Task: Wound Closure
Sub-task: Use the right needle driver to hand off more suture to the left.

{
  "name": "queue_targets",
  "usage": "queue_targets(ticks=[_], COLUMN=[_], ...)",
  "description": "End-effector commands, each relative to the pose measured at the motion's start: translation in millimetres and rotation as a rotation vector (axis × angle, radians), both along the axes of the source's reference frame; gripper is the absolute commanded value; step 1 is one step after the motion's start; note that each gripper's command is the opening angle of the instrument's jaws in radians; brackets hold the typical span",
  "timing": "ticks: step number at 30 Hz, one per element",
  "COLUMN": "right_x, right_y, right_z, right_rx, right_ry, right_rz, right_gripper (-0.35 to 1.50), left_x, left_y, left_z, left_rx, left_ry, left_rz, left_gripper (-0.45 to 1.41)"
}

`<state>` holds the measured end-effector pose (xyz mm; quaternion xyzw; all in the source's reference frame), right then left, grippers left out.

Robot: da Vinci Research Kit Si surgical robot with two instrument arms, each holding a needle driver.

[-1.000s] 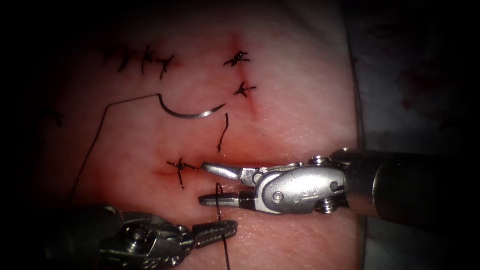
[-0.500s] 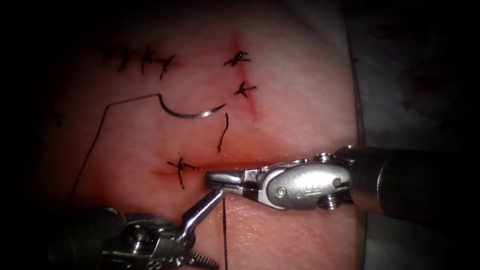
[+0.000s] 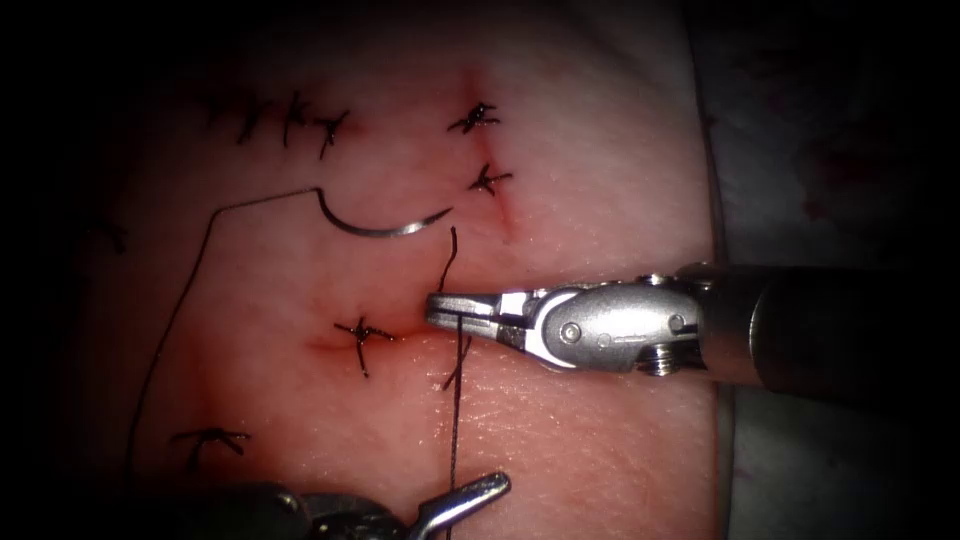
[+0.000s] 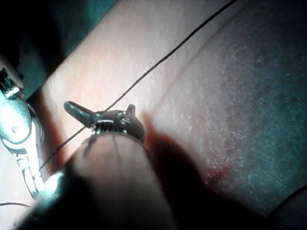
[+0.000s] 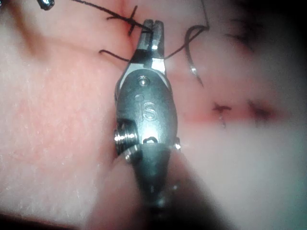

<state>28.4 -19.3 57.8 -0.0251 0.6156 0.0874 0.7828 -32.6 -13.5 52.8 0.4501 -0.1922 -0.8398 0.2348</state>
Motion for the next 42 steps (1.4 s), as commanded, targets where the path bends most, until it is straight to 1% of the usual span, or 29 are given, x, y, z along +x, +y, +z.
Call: queue_targets(ticks=[1, 3, 4, 7, 8, 9, 11, 13, 14, 18, 22, 23, 25, 27, 28, 29, 31, 32, 33, 35, 36, 37, 38, 39, 40, 41, 42], right_x=[0.8, 0.8, 0.9, 0.9, 0.9, 1.0, 1.1, 1.2, 1.2, 1.2, 1.1, 1.0, 0.7, 0.3, -0.1, -0.2, -0.5, -0.6, -0.6, -0.8, -0.9, -1.3, -1.5, -2.2, -2.5, -2.8, -3.1], right_y=[0.4, 0.4, 0.5, 0.5, 0.5, 0.5, 0.4, 0.3, 0.1, -0.3, -1.0, -1.2, -1.6, -1.9, -2.5, -2.8, -3.6, -4.2, -4.6, -4.6, -4.4, -3.5, -3.1, -1.9, -1.4, -1.0, -0.5], right_z=[0.7, 0.9, 1.0, 1.1, 1.1, 1.1, 1.1, 1.2, 1.2, 1.3, 1.1, 0.9, 0.5, 0.1, -0.5, -0.7, -1.6, -2.3, -3.1, -4.2, -4.5, -5.2, -5.4, -5.9, -6.1, -6.2, -6.5], right_rx=[-0.003, -0.005, 0.001, 0.001, 0.006, 0.005, 0.009, 0.008, 0.012, 0.014, 0.027, 0.027, 0.033, 0.062, 0.119, 0.141, 0.229, 0.293, 0.35, 0.384, 0.396, 0.407, 0.41, 0.426, 0.436, 0.441, 0.448], right_ry=[0.004, 0.003, 0.003, 0.002, 0.003, 0.004, 0.005, 0.005, 0.006, 0.007, 0.014, 0.015, 0.019, 0.027, 0.042, 0.048, 0.078, 0.108, 0.145, 0.197, 0.201, 0.196, 0.203, 0.213, 0.218, 0.218, 0.218], right_rz=[0.002, 0.003, 0.005, 0.006, 0.008, 0.01, 0.012, 0.011, 0.012, 0.011, 0.009, 0.007, 0.003, 0.005, 0.013, 0.018, 0.044, 0.07, 0.1, 0.146, 0.164, 0.221, 0.233, 0.251, 0.258, 0.259, 0.259], right_gripper=[-0.35, -0.35, -0.35, -0.35, -0.35, -0.35, -0.35, -0.35, -0.35, -0.35, -0.35, -0.35, -0.35, -0.35, -0.35, -0.35, 0.19, 0.83, 1.21, 1.38, 1.41, 1.48, 1.48, 1.48, 1.48, 1.45, 1.36], left_x=[-0.4, -0.2, -0.2, -0.4, -0.5, -0.6, -0.5, -0.3, -0.2, 0.6, 2.2, 2.7, 4.3, 5.9, 7.8, 8.6, 10.4, 11.6, 12.5, 13.1, 13.2, 13.1, 13.0, 12.8, 12.8, 12.7, 12.6], left_y=[-0.1, -0.4, -0.7, -0.9, -1.2, -1.3, -1.4, -1.4, -1.3, -0.6, 1.0, 1.5, 2.6, 3.6, 4.7, 5.2, 6.0, 6.6, 7.2, 7.8, 7.9, 8.1, 8.1, 8.1, 8.1, 8.2, 8.2], left_z=[0.2, -0.2, -0.6, -0.8, -1.0, -1.0, -1.0, -1.1, -1.1, -1.3, -1.7, -1.9, -2.4, -2.9, -3.3, -3.5, -3.7, -3.8, -3.8, -3.6, -3.5, -3.3, -3.2, -2.9, -2.9, -2.8, -2.7], left_rx=[-0.008, -0.017, -0.033, -0.041, -0.042, -0.048, -0.059, -0.074, -0.089, -0.084, -0.051, -0.05, -0.06, -0.064, -0.061, -0.059, -0.056, -0.051, -0.047, -0.042, -0.041, -0.04, -0.04, -0.042, -0.042, -0.038, -0.038], left_ry=[0.004, 0.006, 0.009, 0.014, 0.015, 0.016, 0.016, 0.025, 0.032, 0.055, 0.043, 0.031, 0.012, 0.014, 0.013, 0.013, 0.023, 0.033, 0.042, 0.053, 0.055, 0.059, 0.06, 0.062, 0.062, 0.061, 0.062], left_rz=[0.015, 0.026, 0.036, 0.046, 0.046, 0.049, 0.058, 0.064, 0.071, 0.058, 0.054, 0.036, -0.019, -0.054, -0.08, -0.09, -0.116, -0.127, -0.136, -0.144, -0.145, -0.148, -0.149, -0.151, -0.152, -0.156, -0.156], left_gripper=[0.62, 0.66, 0.59, 0.54, 0.37, 0.29, 0.25, -0.25, -0.45, -0.45, -0.45, -0.45, -0.45, -0.45, -0.45, -0.45, -0.45, -0.45, -0.45, -0.45, -0.45, -0.45, -0.45, -0.45, -0.45, -0.45, -0.45])
